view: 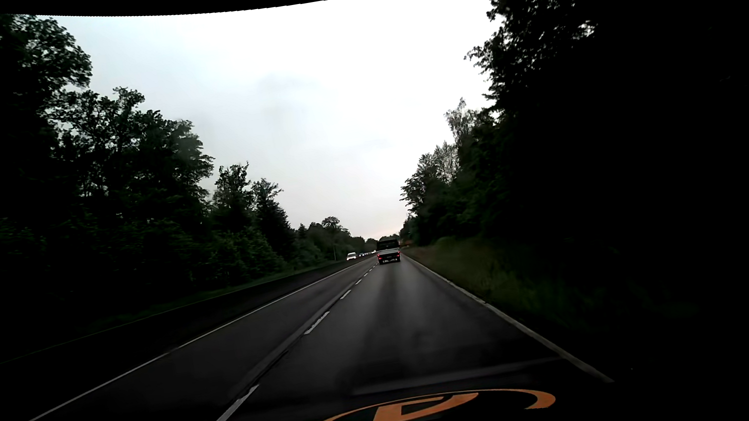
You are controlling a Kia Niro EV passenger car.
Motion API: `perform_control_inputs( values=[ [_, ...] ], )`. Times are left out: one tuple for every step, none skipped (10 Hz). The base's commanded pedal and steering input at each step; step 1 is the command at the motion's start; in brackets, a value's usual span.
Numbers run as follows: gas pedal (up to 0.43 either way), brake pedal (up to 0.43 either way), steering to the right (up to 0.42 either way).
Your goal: Follow the waypoints while adhering to traffic rules and regulations
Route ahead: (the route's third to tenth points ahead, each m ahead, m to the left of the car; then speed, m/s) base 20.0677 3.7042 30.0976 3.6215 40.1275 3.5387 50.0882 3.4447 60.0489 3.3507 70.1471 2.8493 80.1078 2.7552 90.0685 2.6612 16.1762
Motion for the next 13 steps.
perform_control_inputs(
  values=[
    [0.110, 0.000, -0.001],
    [0.110, 0.000, 0.000],
    [0.110, 0.000, 0.000],
    [0.110, 0.000, -0.001],
    [0.098, 0.000, 0.000],
    [0.087, 0.000, 0.000],
    [0.087, 0.000, 0.000],
    [0.087, 0.000, -0.001],
    [0.087, 0.000, -0.001],
    [0.087, 0.000, -0.001],
    [0.087, 0.000, -0.001],
    [0.087, 0.000, -0.001],
    [0.087, 0.000, -0.002]
  ],
)
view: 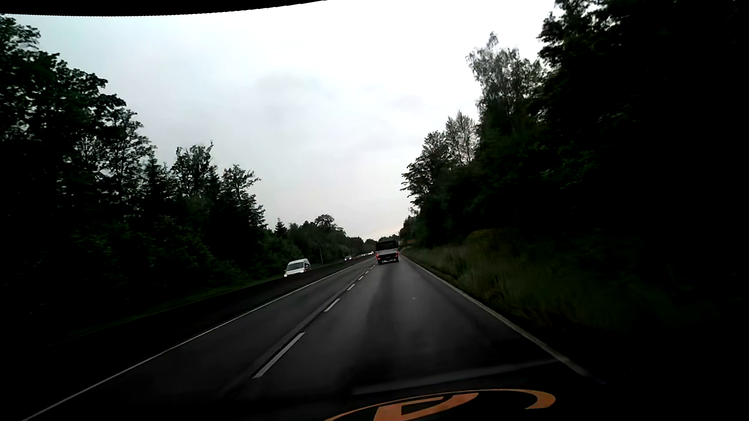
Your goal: Follow the waypoints while adhering to traffic rules and regulations
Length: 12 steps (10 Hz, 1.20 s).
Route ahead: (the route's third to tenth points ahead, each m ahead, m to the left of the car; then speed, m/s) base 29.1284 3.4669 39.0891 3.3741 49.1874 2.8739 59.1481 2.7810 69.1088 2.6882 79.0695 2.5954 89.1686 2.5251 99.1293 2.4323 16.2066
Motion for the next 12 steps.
perform_control_inputs(
  values=[
    [0.087, 0.000, -0.003],
    [0.087, 0.000, -0.004],
    [0.087, 0.000, -0.004],
    [0.087, 0.000, -0.004],
    [0.098, 0.000, -0.004],
    [0.098, 0.000, -0.004],
    [0.098, 0.000, -0.004],
    [0.098, 0.000, -0.004],
    [0.098, 0.000, -0.003],
    [0.098, 0.000, -0.003],
    [0.098, 0.000, -0.002],
    [0.098, 0.000, -0.002]
  ],
)
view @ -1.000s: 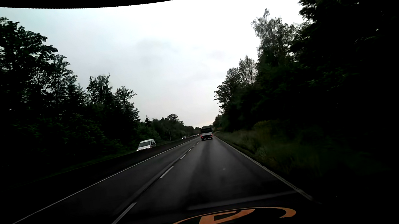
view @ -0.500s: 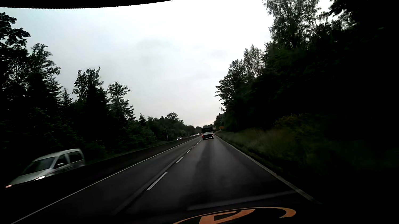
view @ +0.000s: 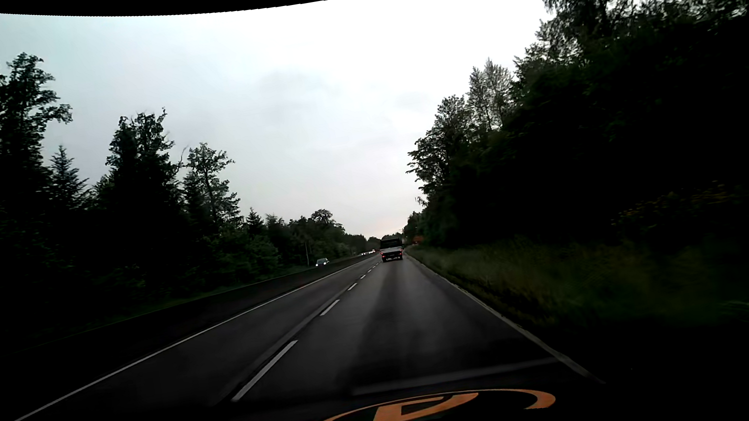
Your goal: Follow the waypoints while adhering to traffic rules and regulations
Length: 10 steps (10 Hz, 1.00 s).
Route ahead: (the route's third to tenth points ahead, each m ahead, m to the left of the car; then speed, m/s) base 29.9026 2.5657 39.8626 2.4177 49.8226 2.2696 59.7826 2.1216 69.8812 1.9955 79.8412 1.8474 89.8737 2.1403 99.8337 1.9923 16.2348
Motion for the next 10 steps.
perform_control_inputs(
  values=[
    [0.098, 0.000, -0.002],
    [0.087, 0.000, -0.002],
    [0.079, 0.000, -0.002],
    [0.067, 0.000, -0.002],
    [0.059, 0.000, -0.002],
    [0.059, 0.000, -0.002],
    [0.067, 0.000, -0.002],
    [0.067, 0.000, -0.002],
    [0.067, 0.000, -0.002],
    [0.079, 0.000, -0.002]
  ],
)
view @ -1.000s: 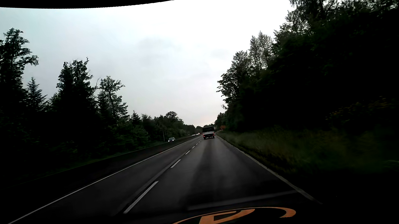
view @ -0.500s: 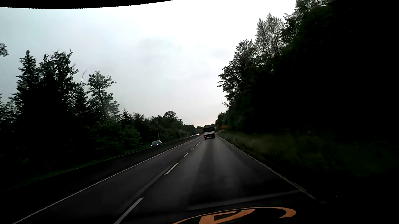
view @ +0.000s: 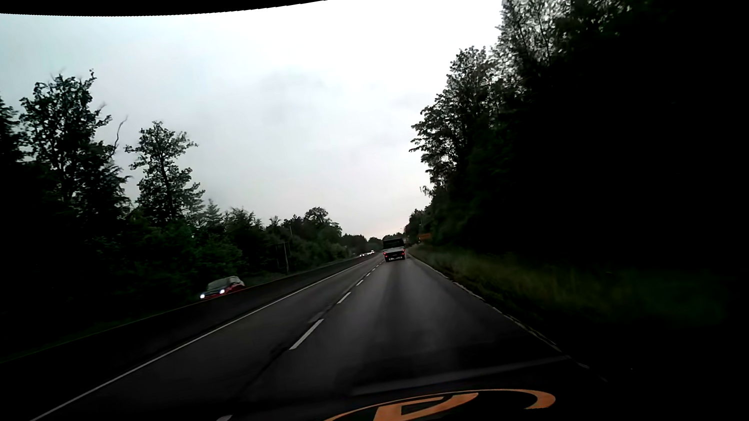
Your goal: Follow the waypoints while adhering to traffic rules and regulations
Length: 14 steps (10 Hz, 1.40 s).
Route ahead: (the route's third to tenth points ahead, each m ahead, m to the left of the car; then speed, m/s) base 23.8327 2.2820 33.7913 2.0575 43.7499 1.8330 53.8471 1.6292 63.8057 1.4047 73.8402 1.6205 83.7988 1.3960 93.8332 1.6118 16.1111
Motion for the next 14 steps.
perform_control_inputs(
  values=[
    [0.079, 0.000, -0.001],
    [0.079, 0.000, -0.001],
    [0.079, 0.000, 0.000],
    [0.079, 0.000, 0.000],
    [0.087, 0.000, 0.000],
    [0.087, 0.000, 0.000],
    [0.087, 0.000, 0.000],
    [0.087, 0.000, 0.000],
    [0.098, 0.000, 0.000],
    [0.098, 0.000, 0.000],
    [0.098, 0.000, 0.000],
    [0.098, 0.000, 0.000],
    [0.098, 0.000, 0.000],
    [0.098, 0.000, 0.000]
  ],
)
